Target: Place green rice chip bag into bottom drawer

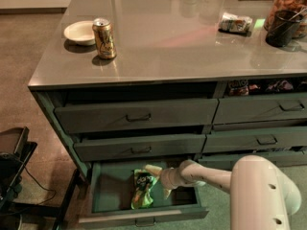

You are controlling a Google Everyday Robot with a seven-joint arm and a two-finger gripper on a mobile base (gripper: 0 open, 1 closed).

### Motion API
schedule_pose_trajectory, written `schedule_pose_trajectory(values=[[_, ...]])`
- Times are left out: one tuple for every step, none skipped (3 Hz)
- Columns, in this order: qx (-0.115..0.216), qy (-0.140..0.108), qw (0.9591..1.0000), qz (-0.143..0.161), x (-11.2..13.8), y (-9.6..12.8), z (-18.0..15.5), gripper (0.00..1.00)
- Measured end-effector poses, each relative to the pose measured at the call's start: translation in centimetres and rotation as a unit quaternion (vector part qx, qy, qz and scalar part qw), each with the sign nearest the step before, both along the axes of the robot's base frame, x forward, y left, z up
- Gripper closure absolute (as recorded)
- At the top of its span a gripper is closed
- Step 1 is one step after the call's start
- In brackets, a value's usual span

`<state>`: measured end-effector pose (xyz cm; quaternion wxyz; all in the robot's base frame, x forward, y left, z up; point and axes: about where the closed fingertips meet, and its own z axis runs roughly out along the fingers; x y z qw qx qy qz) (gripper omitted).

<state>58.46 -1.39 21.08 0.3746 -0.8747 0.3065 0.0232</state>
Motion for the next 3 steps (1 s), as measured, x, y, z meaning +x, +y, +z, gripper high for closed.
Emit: schedule_pose_trajectory(values=[[-0.021,-0.014,0.9984,-0.051,-0.6,-4.4,1.7,0.19],[-0.050,-0.049,0.9916,-0.109,-1.0,-9.5,4.5,0.42],[-0.053,-0.066,0.9891,-0.121,-0.4,-9.5,4.8,0.65]])
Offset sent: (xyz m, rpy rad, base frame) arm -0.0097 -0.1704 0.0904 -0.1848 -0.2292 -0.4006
